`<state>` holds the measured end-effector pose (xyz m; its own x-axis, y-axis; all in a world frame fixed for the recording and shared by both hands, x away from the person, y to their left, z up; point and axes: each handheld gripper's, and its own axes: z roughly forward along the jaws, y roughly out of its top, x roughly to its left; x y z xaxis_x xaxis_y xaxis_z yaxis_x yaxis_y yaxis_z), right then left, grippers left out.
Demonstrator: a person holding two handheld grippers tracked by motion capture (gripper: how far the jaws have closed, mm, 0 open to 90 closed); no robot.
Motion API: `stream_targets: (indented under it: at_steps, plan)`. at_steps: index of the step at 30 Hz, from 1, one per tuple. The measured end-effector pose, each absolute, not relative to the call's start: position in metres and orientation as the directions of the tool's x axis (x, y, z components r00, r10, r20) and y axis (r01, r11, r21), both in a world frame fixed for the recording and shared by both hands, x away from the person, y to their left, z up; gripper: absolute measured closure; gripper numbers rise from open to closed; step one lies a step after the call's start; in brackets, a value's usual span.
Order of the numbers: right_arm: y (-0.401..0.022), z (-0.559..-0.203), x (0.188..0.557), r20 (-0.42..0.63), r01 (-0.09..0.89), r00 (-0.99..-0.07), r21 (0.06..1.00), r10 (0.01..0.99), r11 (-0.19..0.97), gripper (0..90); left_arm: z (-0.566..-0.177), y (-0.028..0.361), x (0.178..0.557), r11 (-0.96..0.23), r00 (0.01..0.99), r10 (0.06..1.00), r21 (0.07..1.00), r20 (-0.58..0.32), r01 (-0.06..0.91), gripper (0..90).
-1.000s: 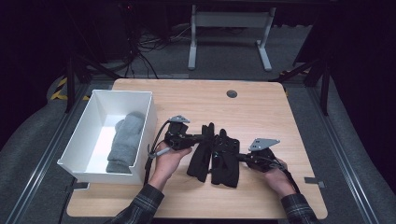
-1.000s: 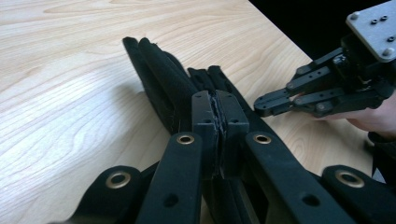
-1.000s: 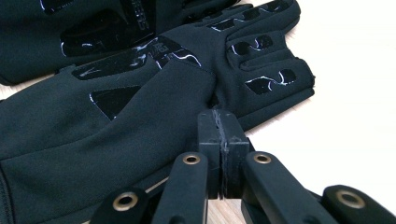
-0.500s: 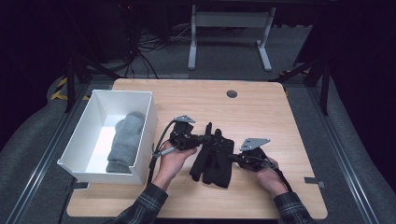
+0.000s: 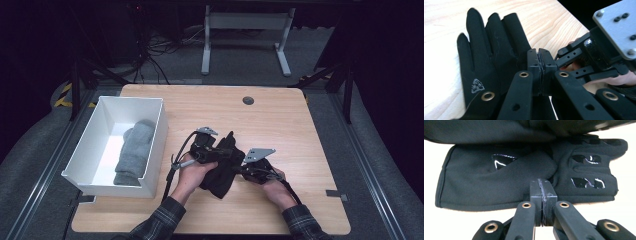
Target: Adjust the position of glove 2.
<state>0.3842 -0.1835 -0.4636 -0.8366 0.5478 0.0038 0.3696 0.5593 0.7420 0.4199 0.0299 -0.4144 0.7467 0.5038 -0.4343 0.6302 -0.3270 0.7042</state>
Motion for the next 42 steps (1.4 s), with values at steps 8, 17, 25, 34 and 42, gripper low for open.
stream_targets:
  at_steps: [8,17,25,34,42]
  plan:
    - [-0.178,-0.465,0.385,0.005,0.362,-0.841,0.748,0.541,0.556,90.0,-0.422,0.020,0.417,-0.351,0.751,0.496,0.690,-0.437,0.633,88.8]
    - [-0.191,-0.458,0.383,0.009,0.374,-0.824,0.760,0.566,0.532,85.6,-0.431,0.021,0.421,-0.328,0.728,0.505,0.677,-0.463,0.659,79.5]
    - [-0.225,-0.447,0.379,0.003,0.396,-0.780,0.777,0.626,0.490,74.7,-0.426,0.025,0.416,-0.360,0.748,0.502,0.681,-0.435,0.638,85.4]
    - [-0.266,-0.451,0.373,0.030,0.481,-0.711,0.749,0.702,0.455,40.8,-0.434,0.029,0.394,-0.453,0.785,0.480,0.656,-0.391,0.604,89.6]
    - [-0.286,-0.459,0.366,0.014,0.511,-0.675,0.731,0.737,0.453,32.1,-0.449,0.017,0.386,-0.544,0.806,0.484,0.604,-0.341,0.582,89.8]
